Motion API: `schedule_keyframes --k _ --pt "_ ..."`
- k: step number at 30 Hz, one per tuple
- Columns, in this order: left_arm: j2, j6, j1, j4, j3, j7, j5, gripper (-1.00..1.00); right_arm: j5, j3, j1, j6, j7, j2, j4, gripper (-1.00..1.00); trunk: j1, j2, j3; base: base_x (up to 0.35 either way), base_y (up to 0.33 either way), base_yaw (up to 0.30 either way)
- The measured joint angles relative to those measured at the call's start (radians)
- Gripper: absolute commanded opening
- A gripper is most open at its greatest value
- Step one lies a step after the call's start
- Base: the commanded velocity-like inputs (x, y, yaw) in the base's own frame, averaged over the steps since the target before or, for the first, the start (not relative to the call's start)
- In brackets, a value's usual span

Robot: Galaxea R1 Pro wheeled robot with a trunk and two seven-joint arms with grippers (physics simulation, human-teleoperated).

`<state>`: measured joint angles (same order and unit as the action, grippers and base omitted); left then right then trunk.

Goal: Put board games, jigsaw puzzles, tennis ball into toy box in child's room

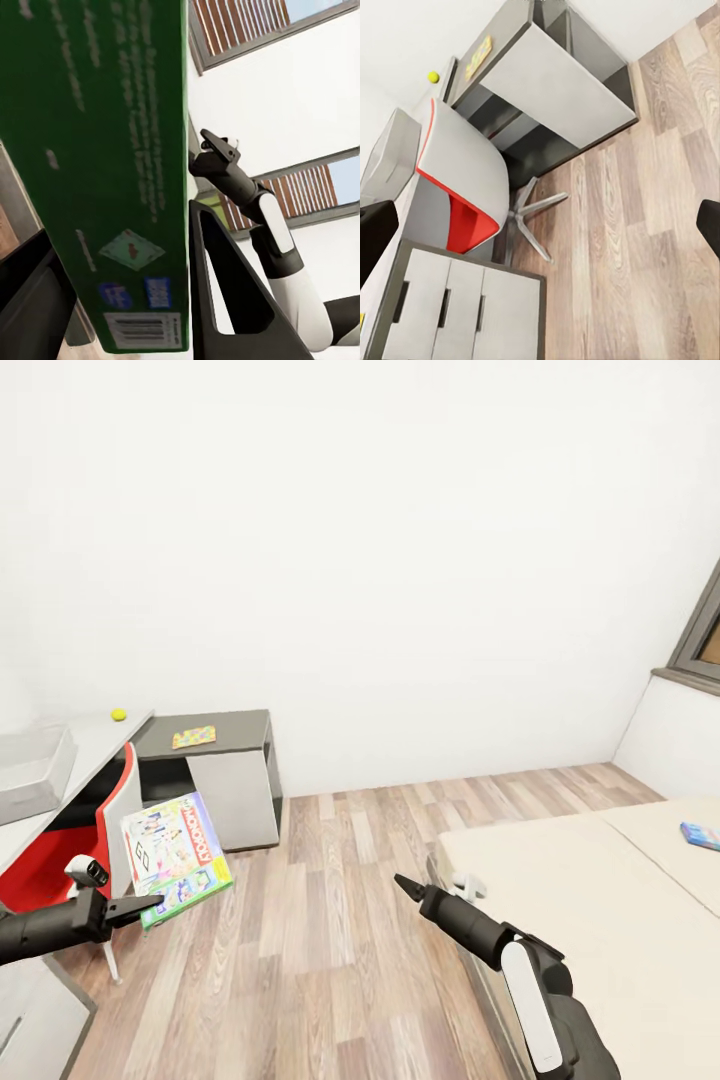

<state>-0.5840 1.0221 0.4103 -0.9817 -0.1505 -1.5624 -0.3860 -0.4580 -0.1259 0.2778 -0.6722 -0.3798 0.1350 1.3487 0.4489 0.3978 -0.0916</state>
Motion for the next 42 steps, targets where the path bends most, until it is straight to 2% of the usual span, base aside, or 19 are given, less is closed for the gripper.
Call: schedule_keyframes --k 19,34,42 --pt "0.0 0.0 0.0 0.0 0.0 0.0 0.002 -1.0 0.001 0.0 0.0 0.002 -0.004 0.001 0.002 1.0 0.0 0.0 0.0 0.262 0.109 0.003" --pt "0.001 -0.002 0.0 0.0 0.001 0.0 0.0 -1.0 0.001 0.008 0.001 0.004 0.003 0.002 0.002 1.0 0.0 0.0 0.013 0.245 0.01 0.205" --pt "0.001 0.0 0.0 0.0 -0.001 -0.001 -0.002 -1.0 0.001 0.008 0.0 0.002 -0.003 0.002 0.002 1.0 0.0 0.0 0.016 0.071 -0.048 0.079"
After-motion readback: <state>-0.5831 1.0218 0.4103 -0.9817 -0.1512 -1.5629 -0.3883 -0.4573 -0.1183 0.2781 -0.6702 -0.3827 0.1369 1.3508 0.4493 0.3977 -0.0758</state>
